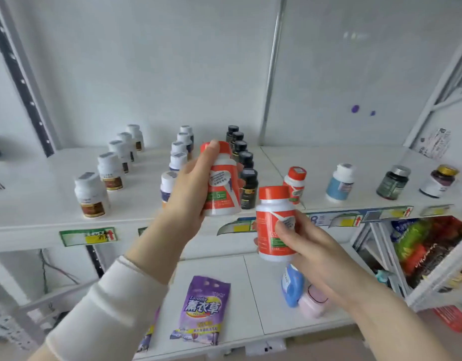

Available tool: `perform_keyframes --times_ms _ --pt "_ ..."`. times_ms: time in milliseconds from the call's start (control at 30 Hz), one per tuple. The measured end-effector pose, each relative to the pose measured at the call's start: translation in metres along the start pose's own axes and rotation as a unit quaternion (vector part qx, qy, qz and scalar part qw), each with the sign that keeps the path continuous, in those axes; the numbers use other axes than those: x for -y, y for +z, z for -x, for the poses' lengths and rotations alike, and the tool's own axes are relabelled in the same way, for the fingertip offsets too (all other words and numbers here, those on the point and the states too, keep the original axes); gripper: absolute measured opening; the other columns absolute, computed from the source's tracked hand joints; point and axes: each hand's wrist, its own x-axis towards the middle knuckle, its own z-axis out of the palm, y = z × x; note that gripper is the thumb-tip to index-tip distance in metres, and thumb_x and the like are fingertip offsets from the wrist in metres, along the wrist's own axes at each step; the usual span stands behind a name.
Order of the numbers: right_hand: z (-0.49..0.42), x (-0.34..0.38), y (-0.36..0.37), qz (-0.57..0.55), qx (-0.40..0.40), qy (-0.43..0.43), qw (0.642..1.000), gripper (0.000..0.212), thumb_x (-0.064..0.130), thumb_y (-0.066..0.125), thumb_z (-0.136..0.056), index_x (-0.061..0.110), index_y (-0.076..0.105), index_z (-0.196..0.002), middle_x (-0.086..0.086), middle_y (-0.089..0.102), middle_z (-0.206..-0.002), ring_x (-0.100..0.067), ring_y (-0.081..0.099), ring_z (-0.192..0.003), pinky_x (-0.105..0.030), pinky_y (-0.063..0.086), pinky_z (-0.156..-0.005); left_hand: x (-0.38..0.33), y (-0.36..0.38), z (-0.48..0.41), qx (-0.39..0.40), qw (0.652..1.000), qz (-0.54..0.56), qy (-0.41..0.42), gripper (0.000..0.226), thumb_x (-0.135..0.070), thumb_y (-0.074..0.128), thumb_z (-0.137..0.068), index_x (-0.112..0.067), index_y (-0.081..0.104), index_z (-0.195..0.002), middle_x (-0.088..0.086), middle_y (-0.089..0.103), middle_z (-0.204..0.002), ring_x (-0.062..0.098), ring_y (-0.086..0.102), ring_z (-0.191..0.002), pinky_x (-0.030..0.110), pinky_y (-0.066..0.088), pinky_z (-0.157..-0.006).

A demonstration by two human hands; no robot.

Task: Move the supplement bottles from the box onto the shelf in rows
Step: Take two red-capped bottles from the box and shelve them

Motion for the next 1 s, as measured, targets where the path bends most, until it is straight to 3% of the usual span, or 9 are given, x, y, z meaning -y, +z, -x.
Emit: perform_keyframes --times_ms 133,267,433,567,633,733,867,1000 --pt "-0.02 0.029 -0.05 -0.02 -0.026 -0.044 0.998 0.096 0.054 0.087 -0.036 0.017 0.057 -0.119 0.002 0.071 -0.11 -0.008 0.067 -0.101 -0.018 0.056 -0.075 0.007 0.052 -0.045 0.041 0.999 -0.016 -0.017 0.028 -0.038 0.048 -0.094 -0.014 0.061 -0.09 -0.001 0.072 -0.071 0.013 0.067 -0.057 0.029 0.057 -0.06" --pt "-0.051 0.061 -0.088 -0.008 -0.05 -0.031 0.998 0.065 0.031 0.069 -0.064 0.011 0.054 -0.124 -0.012 0.064 -0.123 -0.022 0.063 -0.112 -0.03 0.056 -0.084 0.011 0.079 -0.096 0.068 0.995 -0.066 -0.009 0.023 -0.039 0.05 -0.093 -0.018 0.059 -0.097 0.0 0.07 -0.083 0.015 0.067 -0.068 0.034 0.056 -0.075" --pt "-0.117 0.103 -0.123 0.131 -0.05 -0.029 0.99 0.046 0.028 0.067 -0.06 0.025 0.06 -0.105 0.002 0.071 -0.104 -0.013 0.067 -0.099 -0.03 0.051 -0.085 0.018 0.095 -0.184 0.117 0.982 -0.149 0.019 0.018 -0.037 0.05 -0.093 -0.021 0.054 -0.1 -0.002 0.069 -0.094 0.015 0.068 -0.082 0.031 0.055 -0.078" --pt "-0.196 0.117 -0.144 0.192 -0.064 0.003 0.979 0.044 0.014 0.072 -0.073 0.018 0.057 -0.115 -0.003 0.067 -0.109 -0.018 0.064 -0.103 -0.035 0.05 -0.09 0.029 0.097 -0.258 0.131 0.972 -0.195 0.013 0.025 -0.038 0.05 -0.094 -0.021 0.051 -0.113 0.002 0.068 -0.105 0.016 0.067 -0.091 0.029 0.055 -0.078" --pt "-0.233 0.111 -0.151 0.209 -0.069 0.021 0.975 0.036 0.007 0.071 -0.078 0.017 0.056 -0.109 -0.003 0.067 -0.106 -0.017 0.064 -0.098 -0.032 0.052 -0.086 0.04 0.095 -0.292 0.128 0.957 -0.261 0.012 0.027 -0.04 0.051 -0.093 -0.022 0.05 -0.113 0.002 0.066 -0.105 0.014 0.066 -0.088 0.024 0.055 -0.073" --pt "-0.283 0.096 -0.163 0.232 -0.094 0.049 0.967 0.054 0.005 0.075 -0.075 0.015 0.044 -0.118 -0.004 0.061 -0.114 -0.02 0.06 -0.106 -0.035 0.052 -0.088 0.059 0.095 -0.337 0.123 0.931 -0.343 0.014 0.028 -0.039 0.055 -0.091 -0.023 0.053 -0.114 -0.001 0.062 -0.1 0.01 0.061 -0.083 0.016 0.048 -0.067" --pt "-0.332 0.077 -0.175 0.267 -0.081 0.082 0.957 0.059 -0.001 0.074 -0.073 0.017 0.036 -0.114 -0.004 0.055 -0.115 -0.021 0.055 -0.109 -0.04 0.048 -0.097 0.08 0.095 -0.383 0.13 0.877 -0.463 0.004 0.04 -0.037 0.058 -0.09 -0.018 0.052 -0.124 -0.005 0.056 -0.102 0.013 0.055 -0.092 0.025 0.042 -0.08" --pt "-0.363 0.067 -0.183 0.327 -0.083 0.088 0.937 0.068 0.004 0.076 -0.072 0.01 0.036 -0.127 -0.008 0.052 -0.126 -0.025 0.053 -0.114 -0.043 0.047 -0.098 0.09 0.091 -0.418 0.119 0.839 -0.531 -0.014 0.042 -0.038 0.063 -0.086 -0.007 0.059 -0.115 0.009 0.065 -0.11 0.026 0.062 -0.102 0.038 0.051 -0.092"
